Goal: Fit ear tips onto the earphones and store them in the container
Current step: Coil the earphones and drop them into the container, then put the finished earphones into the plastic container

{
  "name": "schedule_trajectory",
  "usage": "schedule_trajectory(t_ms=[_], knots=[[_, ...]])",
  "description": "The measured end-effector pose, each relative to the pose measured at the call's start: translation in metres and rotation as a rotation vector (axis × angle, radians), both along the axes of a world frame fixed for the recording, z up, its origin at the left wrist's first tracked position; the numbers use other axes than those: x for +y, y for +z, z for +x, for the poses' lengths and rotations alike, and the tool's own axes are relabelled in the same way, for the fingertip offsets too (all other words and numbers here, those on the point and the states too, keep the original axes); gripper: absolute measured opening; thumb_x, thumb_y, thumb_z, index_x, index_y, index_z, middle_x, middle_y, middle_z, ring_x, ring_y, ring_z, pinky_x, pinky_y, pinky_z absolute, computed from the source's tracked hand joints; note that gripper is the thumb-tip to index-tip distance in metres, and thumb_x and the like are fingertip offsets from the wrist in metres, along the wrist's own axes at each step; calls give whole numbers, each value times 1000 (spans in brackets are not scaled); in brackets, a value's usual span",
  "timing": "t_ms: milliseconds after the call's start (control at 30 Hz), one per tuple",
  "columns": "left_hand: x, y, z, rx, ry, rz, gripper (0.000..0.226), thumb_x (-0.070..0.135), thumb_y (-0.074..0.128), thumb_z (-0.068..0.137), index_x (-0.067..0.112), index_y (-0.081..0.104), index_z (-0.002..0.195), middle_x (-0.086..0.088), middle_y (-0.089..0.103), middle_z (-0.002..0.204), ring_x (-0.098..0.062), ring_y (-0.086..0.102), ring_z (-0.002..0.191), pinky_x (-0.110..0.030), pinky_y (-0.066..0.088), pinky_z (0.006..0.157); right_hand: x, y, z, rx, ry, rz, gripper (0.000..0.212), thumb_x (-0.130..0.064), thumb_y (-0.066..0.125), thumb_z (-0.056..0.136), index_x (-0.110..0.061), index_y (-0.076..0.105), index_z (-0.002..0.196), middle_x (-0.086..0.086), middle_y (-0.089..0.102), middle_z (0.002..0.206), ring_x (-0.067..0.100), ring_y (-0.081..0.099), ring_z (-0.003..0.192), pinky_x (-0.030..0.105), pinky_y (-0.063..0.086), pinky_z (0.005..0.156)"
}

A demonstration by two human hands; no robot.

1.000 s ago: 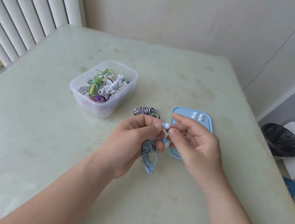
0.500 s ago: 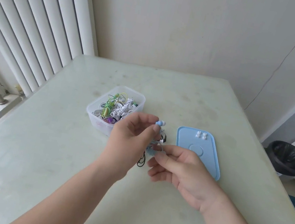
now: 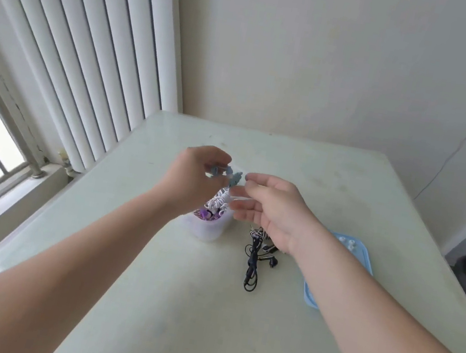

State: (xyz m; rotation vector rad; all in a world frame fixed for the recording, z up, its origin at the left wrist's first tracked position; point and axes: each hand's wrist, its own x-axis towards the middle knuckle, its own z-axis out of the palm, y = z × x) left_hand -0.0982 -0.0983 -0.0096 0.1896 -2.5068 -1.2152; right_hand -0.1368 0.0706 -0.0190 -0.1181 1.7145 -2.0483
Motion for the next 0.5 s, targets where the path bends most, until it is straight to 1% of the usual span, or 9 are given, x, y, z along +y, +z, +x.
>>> schedule_trajectory(t_ms=[67, 167, 233, 267, 300, 333, 367, 433, 500], knots=[[-7, -6, -18, -17, 40, -9, 31, 12, 79, 87, 15, 73, 117, 4, 76, 103, -16, 70, 100, -31, 55, 94, -7, -3, -6, 8, -26, 42, 19, -3, 55, 102, -5, 59, 120, 23, 75, 108, 31, 70, 74, 37, 58, 61], [-8, -17, -39, -103, 21, -87, 27, 13, 74, 90, 17, 74, 117, 4, 74, 106, -19, 70, 101, -29, 55, 92, -3, -8, -9, 47, -84, 104, 15, -5, 55, 101, -5, 66, 112, 19, 77, 99, 25, 68, 68, 33, 56, 55], [-7, -21, -46, -193, 13, -268, 16, 21, 66, 94, 21, 76, 107, 4, 74, 102, -23, 68, 96, -32, 56, 83, 4, -10, -10, 76, -106, 150, 14, -6, 56, 101, -6, 69, 107, 16, 77, 92, 23, 67, 67, 32, 54, 55], [-7, -22, -48, -236, 8, -407, 14, 23, 61, 96, 22, 74, 96, 3, 72, 95, -26, 66, 91, -32, 54, 73, 7, -11, -10, 90, -109, 170, 14, -7, 57, 100, -7, 70, 105, 14, 76, 90, 22, 67, 66, 33, 54, 56], [-6, -22, -50, -271, 9, -572, 19, 25, 55, 99, 21, 71, 88, 1, 68, 88, -28, 62, 87, -30, 47, 63, 11, -12, -10, 103, -107, 186, 13, -8, 58, 100, -7, 71, 104, 13, 76, 88, 22, 68, 66, 34, 53, 56], [-6, -22, -51, -299, 12, -724, 24, 26, 50, 101, 21, 66, 84, 0, 64, 84, -27, 58, 88, -28, 39, 58, 14, -12, -9, 116, -102, 205, 13, -10, 59, 101, -8, 71, 103, 12, 76, 87, 21, 68, 66, 33, 53, 56], [-4, -22, -51, -322, 14, -829, 26, 25, 47, 102, 22, 62, 81, 1, 60, 83, -24, 53, 91, -29, 34, 57, 17, -12, -7, 127, -95, 225, 12, -11, 59, 101, -9, 71, 102, 12, 76, 87, 21, 68, 66, 33, 54, 56], [-4, -22, -54, -388, -8, -925, 25, 21, 46, 102, 24, 54, 78, 3, 57, 84, -21, 49, 101, -30, 34, 63, 22, -14, -4, 147, -72, 260, 12, -13, 60, 100, -9, 71, 102, 12, 76, 88, 21, 68, 66, 32, 54, 54], [0, -18, -51, -451, -34, -962, 17, 17, 48, 99, 23, 58, 86, 1, 59, 94, -24, 53, 110, -32, 37, 66, 30, -16, 1, 153, -52, 290, 10, -14, 62, 99, -10, 71, 102, 12, 75, 88, 20, 68, 66, 30, 53, 54]])
